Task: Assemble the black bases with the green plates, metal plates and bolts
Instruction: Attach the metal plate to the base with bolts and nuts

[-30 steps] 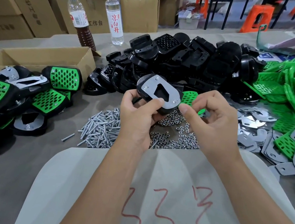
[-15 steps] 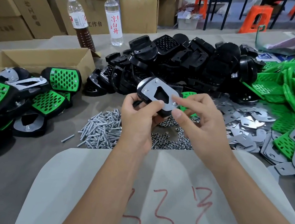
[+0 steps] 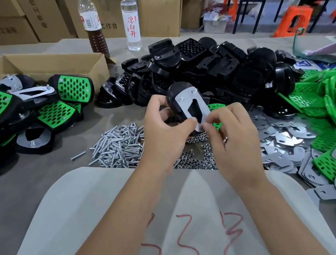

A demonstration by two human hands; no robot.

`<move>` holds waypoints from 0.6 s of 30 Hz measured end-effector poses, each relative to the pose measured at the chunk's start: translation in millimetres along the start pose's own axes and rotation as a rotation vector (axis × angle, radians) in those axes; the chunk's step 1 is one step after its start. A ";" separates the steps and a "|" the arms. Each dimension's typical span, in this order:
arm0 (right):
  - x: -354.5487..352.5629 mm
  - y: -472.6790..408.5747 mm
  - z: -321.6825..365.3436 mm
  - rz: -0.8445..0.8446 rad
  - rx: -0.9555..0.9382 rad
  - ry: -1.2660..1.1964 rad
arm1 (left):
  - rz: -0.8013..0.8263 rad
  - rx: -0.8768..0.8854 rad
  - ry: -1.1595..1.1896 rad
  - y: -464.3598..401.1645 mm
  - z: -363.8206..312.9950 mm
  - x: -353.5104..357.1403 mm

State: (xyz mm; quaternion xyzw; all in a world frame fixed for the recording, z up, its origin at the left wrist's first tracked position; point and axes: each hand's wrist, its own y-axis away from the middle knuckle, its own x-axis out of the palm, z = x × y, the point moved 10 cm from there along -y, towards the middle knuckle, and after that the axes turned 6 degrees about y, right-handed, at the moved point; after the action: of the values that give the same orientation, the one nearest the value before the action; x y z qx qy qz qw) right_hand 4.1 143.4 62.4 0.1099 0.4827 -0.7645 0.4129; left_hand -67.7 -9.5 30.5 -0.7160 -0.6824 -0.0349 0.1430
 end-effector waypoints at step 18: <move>25.1 3.0 4.8 0.244 -0.032 0.376 | -0.108 -0.027 -0.141 6.2 4.2 -6.4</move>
State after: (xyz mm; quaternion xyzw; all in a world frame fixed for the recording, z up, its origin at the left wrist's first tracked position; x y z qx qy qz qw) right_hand -8.5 125.7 48.7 0.3016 0.5462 -0.6673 0.4068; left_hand -62.6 -14.8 24.0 -0.6808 -0.7278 -0.0012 0.0830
